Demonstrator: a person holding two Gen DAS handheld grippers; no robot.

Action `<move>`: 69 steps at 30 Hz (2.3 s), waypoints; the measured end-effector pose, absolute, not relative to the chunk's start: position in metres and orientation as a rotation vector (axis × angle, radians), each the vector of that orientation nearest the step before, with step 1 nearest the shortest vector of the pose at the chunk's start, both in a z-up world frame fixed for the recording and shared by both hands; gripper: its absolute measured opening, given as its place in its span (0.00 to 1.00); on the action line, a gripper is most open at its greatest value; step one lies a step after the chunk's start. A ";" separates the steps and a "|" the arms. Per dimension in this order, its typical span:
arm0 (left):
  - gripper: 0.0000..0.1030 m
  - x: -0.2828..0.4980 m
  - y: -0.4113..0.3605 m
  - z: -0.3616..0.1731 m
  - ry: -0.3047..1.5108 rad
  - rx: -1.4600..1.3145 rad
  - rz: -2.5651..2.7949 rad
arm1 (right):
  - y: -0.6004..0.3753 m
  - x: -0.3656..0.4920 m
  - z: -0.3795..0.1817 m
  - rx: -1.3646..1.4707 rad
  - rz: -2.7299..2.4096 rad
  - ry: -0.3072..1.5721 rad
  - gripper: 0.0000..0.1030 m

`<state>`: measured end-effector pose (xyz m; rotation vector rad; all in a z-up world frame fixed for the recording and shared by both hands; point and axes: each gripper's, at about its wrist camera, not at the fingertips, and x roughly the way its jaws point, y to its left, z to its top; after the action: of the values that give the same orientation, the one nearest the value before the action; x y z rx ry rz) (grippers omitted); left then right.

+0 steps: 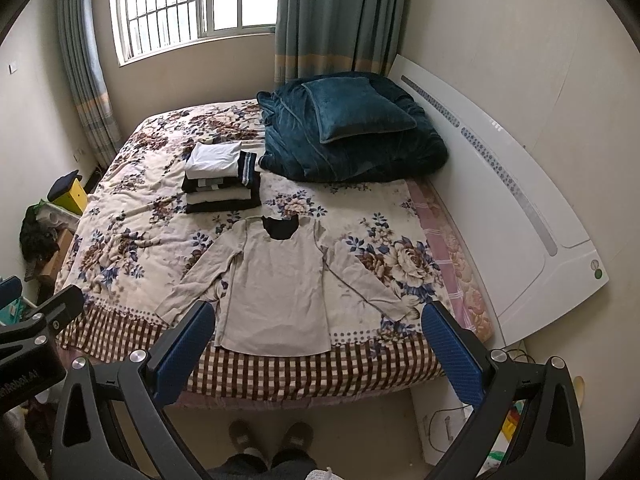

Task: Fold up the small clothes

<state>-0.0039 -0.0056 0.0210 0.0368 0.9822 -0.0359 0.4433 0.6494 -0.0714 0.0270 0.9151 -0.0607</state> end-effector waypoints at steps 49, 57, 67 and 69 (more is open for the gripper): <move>1.00 0.006 -0.009 0.031 0.932 0.021 -0.005 | 0.640 0.453 -0.055 0.059 -0.035 0.904 1.00; 1.00 0.060 -0.039 -0.047 0.987 0.039 0.060 | 0.594 0.506 -0.142 0.169 -0.079 1.045 1.00; 1.00 0.141 -0.104 -0.196 1.140 0.168 -0.024 | 0.516 0.567 -0.327 0.364 -0.327 1.188 1.00; 1.00 0.160 -0.116 -0.224 1.166 0.184 -0.054 | 0.500 0.582 -0.367 0.420 -0.380 1.228 1.00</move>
<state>0.1603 -0.1162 -0.2241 0.1845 1.1664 -0.0543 0.5819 0.4998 -0.3667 0.4198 1.2276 -0.3800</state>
